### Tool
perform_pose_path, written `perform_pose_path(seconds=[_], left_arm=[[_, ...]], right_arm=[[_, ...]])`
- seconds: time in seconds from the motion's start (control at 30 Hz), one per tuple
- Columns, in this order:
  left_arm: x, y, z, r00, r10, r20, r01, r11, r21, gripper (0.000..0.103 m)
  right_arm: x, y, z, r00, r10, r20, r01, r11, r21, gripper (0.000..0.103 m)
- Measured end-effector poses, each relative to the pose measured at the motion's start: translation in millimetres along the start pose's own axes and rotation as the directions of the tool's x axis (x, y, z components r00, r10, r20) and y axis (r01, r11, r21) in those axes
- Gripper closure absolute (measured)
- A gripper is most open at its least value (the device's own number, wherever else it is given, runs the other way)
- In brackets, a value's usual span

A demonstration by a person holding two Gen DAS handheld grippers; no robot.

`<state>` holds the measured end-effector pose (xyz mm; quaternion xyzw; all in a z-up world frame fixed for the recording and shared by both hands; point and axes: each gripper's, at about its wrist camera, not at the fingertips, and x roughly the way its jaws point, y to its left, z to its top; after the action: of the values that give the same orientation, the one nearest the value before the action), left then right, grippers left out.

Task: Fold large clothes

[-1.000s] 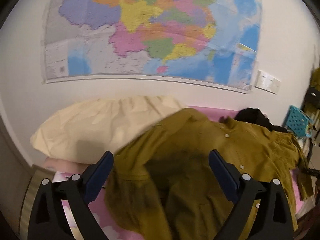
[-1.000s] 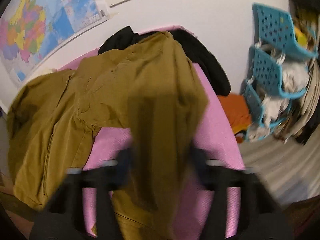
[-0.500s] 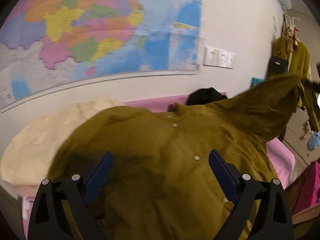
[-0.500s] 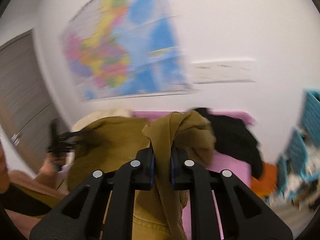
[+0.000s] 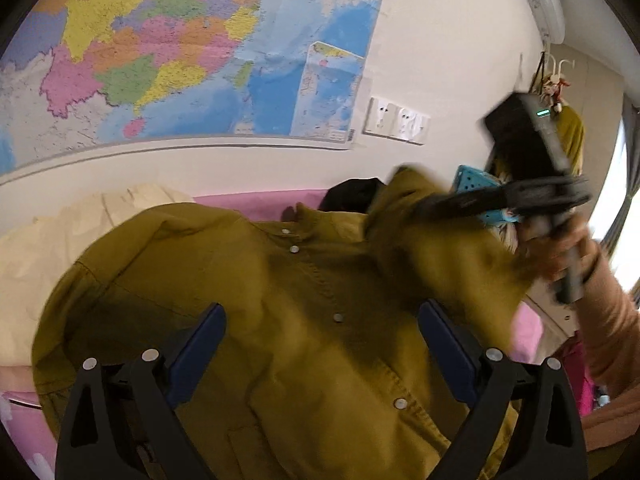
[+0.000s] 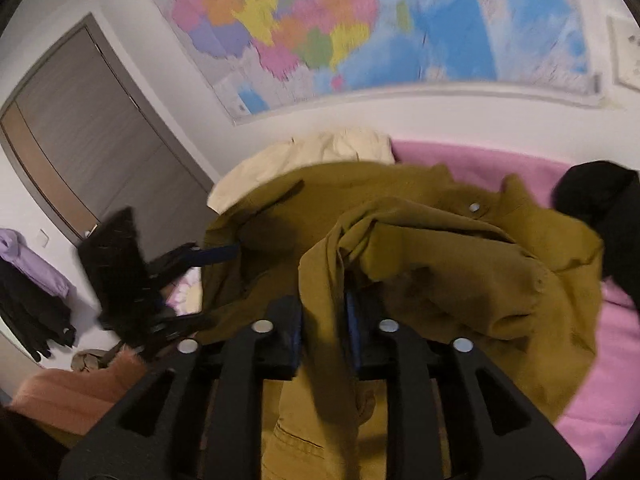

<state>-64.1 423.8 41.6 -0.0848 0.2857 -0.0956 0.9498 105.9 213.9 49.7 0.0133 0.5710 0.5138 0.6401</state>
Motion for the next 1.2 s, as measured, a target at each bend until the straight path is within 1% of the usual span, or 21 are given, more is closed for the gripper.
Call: perform_pose_path(seconds=[0.07,0.1,0.17,0.23,0.3,0.37,0.43,0.5,0.57,0.6,0.63,0.67,0.73,0.8,0.87,0.93,1.0,1.07,1.1,1.17,1.2], left_arm=[[3.5,-0.7,-1.6,1.000,-0.007,-0.013,0.008,1.000,0.005,0.009],[8.1,-1.6,-3.4,1.000,-0.009,-0.029,0.009,1.000,0.006,0.009],[17.6,-4.0,-7.2,0.997,-0.030,-0.068,0.031,0.999,0.008,0.009],[26.1,-7.6,-11.5,0.994,-0.048,-0.094,0.050,0.999,0.018,0.009],[35.7,-11.8,-15.3,0.989,-0.076,-0.124,0.080,0.997,0.024,0.009],[45.8,-16.1,-19.3,0.982,-0.103,-0.156,0.108,0.994,0.025,0.007],[62.2,-21.5,-25.1,0.972,-0.103,-0.213,0.112,0.993,0.030,0.007],[79.6,-25.3,-31.2,0.959,-0.084,-0.271,0.097,0.995,0.036,0.007],[94.8,-26.2,-37.2,0.941,-0.063,-0.331,0.078,0.996,0.033,0.007],[103.5,-24.2,-40.2,0.931,-0.054,-0.362,0.068,0.997,0.024,0.010],[110.0,-21.8,-42.0,0.923,-0.053,-0.382,0.064,0.998,0.016,0.022],[115.4,-20.0,-43.3,0.914,-0.052,-0.401,0.060,0.998,0.009,0.029],[121.8,-14.1,-44.9,0.903,-0.046,-0.427,0.050,0.999,0.000,0.058],[122.0,-10.1,-42.1,0.897,-0.015,-0.441,0.029,0.999,0.025,0.069],[115.0,-3.8,-33.6,0.904,0.016,-0.427,0.014,0.998,0.068,0.074],[103.5,1.2,-20.3,0.916,0.084,-0.392,-0.032,0.990,0.137,0.081],[93.6,11.4,-4.6,0.922,0.140,-0.362,-0.079,0.981,0.179,0.086],[85.4,26.5,10.7,0.922,0.204,-0.330,-0.134,0.966,0.222,0.085],[84.8,32.1,13.9,0.921,0.215,-0.326,-0.145,0.964,0.224,0.078],[91.0,45.8,16.9,0.904,0.274,-0.329,-0.204,0.951,0.231,0.068],[98.0,55.5,15.9,0.886,0.321,-0.334,-0.252,0.939,0.236,0.056]], right_arm=[[20.5,-8.6,-1.7,0.999,0.010,-0.035,-0.008,0.999,0.046,0.065],[21.6,-12.4,-3.0,0.999,0.005,-0.033,-0.004,0.999,0.049,0.066],[15.2,-19.9,-8.0,1.000,-0.028,-0.012,0.028,0.998,0.053,0.063],[-1.9,-36.6,-16.5,0.999,-0.022,0.028,0.019,0.994,0.107,0.058],[-22.1,-54.4,-25.3,0.994,-0.090,0.069,0.082,0.990,0.117,0.054],[-40.0,-79.4,-38.4,0.974,-0.205,0.095,0.186,0.967,0.173,0.047],[-51.7,-107.5,-52.4,0.948,-0.304,0.092,0.276,0.932,0.234,0.046],[-55.3,-136.1,-68.6,0.938,-0.341,0.066,0.306,0.901,0.309,0.040],[-49.3,-166.1,-89.5,0.931,-0.365,0.014,0.334,0.866,0.372,0.039],[-46.1,-175.9,-97.1,0.937,-0.350,-0.001,0.322,0.861,0.393,0.039],[-40.8,-187.4,-105.8,0.946,-0.324,-0.010,0.296,0.853,0.429,0.039],[-38.6,-194.7,-111.3,0.953,-0.304,-0.009,0.275,0.848,0.454,0.039],[-27.9,-206.6,-118.6,0.977,-0.213,0.026,0.172,0.848,0.502,0.042],[-22.8,-206.1,-116.5,0.990,-0.118,0.080,0.066,0.875,0.480,0.090],[-33.9,-197.6,-109.7,0.986,-0.124,0.110,0.065,0.899,0.433,0.095],[-54.6,-188.3,-103.6,0.978,-0.139,0.154,0.069,0.917,0.392,0.097],[-81.5,-179.3,-96.6,0.959,-0.183,0.215,0.097,0.929,0.357,0.098],[-100.6,-180.1,-96.0,0.943,-0.231,0.240,0.139,0.928,0.346,0.098],[-102.8,-183.3,-97.0,0.941,-0.247,0.232,0.155,0.923,0.353,0.098],[-91.4,-192.8,-100.8,0.943,-0.280,0.181,0.198,0.907,0.372,0.097],[-83.0,-200.1,-105.6,0.944,-0.296,0.147,0.219,0.893,0.394,0.097]])
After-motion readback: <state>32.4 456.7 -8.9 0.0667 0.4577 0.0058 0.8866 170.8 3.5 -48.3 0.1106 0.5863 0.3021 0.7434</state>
